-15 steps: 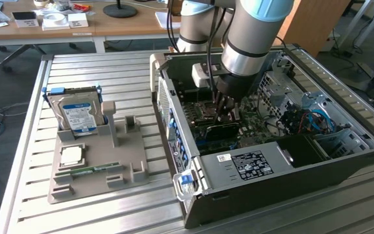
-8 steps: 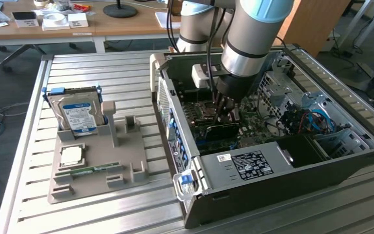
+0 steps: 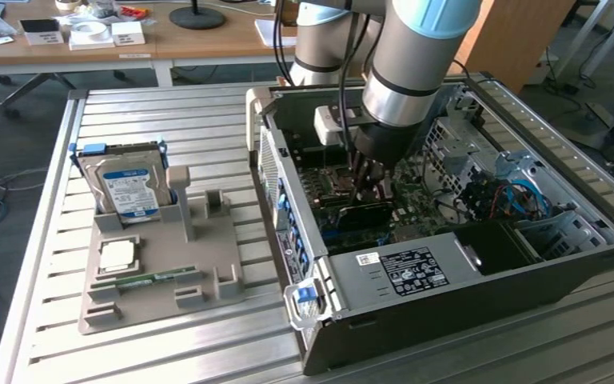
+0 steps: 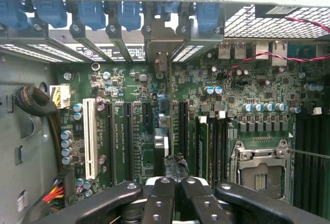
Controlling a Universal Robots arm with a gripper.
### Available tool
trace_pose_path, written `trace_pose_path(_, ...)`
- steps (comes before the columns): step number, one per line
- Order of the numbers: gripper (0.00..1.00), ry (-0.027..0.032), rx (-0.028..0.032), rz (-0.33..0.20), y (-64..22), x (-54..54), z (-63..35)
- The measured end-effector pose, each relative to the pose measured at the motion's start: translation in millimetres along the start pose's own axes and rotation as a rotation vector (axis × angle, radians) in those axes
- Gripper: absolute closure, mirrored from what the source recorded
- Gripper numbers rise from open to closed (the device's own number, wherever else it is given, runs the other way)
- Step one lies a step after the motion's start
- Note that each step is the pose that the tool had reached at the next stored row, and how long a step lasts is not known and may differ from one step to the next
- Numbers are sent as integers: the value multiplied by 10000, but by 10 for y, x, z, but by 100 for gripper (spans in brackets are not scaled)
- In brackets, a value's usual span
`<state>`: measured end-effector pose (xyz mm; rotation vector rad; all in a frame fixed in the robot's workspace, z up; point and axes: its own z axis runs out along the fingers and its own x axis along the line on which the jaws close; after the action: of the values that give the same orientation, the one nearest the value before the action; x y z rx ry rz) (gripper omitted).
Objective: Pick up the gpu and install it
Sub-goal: 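Press down on the gpu until it lock into place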
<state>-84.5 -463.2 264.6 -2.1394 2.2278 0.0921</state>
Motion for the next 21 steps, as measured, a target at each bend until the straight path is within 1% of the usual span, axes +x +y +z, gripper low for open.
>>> trace_pose_path(9,89,0,0,1,9,-21,1)
trace_pose_path(21,89,0,0,1,9,-8,4)
